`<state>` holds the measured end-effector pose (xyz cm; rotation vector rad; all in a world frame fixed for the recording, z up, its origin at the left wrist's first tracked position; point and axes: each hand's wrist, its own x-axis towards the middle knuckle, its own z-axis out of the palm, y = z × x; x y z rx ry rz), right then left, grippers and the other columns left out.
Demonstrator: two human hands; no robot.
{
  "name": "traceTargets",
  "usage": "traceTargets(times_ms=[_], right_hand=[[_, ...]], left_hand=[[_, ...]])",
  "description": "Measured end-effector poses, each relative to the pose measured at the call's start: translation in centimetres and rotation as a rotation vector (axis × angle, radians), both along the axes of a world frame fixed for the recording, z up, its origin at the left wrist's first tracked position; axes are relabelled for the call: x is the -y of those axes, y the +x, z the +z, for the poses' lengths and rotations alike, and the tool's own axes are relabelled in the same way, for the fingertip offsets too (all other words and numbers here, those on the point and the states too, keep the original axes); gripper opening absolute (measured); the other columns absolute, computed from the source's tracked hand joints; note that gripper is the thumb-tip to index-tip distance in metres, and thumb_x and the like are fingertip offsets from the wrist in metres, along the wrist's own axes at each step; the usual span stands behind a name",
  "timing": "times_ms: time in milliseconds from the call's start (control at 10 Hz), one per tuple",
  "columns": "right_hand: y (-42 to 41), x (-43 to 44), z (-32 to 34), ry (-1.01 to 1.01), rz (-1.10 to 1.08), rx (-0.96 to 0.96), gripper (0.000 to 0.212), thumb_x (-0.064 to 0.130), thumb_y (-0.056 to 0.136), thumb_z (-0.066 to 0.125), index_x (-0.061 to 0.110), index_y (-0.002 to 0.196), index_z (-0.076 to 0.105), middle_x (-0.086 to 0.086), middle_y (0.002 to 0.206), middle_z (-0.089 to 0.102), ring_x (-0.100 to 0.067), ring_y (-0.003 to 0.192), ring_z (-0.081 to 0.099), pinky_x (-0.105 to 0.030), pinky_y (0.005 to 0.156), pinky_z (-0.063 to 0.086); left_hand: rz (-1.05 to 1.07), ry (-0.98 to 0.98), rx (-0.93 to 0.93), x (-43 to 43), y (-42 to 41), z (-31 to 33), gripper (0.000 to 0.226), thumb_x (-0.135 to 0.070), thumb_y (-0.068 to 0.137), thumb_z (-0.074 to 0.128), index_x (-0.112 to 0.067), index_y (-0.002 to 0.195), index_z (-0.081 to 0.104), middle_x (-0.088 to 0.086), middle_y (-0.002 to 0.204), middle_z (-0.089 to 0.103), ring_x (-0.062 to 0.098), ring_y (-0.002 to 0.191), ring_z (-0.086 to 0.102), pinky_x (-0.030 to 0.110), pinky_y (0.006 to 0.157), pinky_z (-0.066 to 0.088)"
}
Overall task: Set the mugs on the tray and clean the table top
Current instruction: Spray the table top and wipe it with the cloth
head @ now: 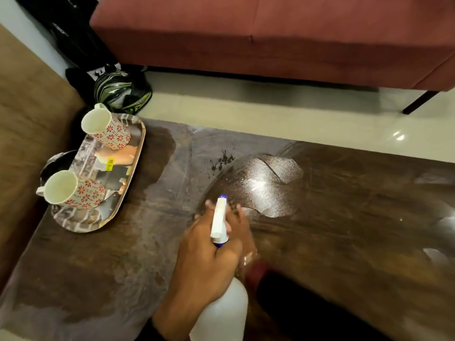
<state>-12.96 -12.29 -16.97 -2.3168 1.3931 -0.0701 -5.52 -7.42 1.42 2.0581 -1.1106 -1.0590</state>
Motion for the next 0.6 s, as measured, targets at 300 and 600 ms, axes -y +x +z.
traceTargets(times_ms=[300,600], right_hand=[[-16.6,4.4,2.1,-0.101,0.034,-0.164,0.069,0.044,0.091,0.04,0.046,0.158,0.026,-0.002,0.172,0.015,-0.033,0.157,0.014,-0.07,0.115,0.027],[-3.3,18.7,2.4,-0.035,-0.195,-0.239,0.07,0.044,0.098,0.043,0.045,0.16,0.012,-0.001,0.172,0.008,-0.035,0.158,0.004,-0.065,0.123,0.007]], left_hand=[[-0.005,0.056,-0.043,2.6,0.2,-0.7,0.026,-0.035,0.061,0.061,-0.02,0.083,0.06,0.008,0.071,0.063,0.039,0.072,0.066,0.063,0.07,0.059],[0.024,-0.007,-0.04,3.8,-1.1,-1.6,0.029,-0.038,0.063,0.061,-0.023,0.087,0.063,0.008,0.072,0.064,0.036,0.07,0.067,0.061,0.066,0.061]])
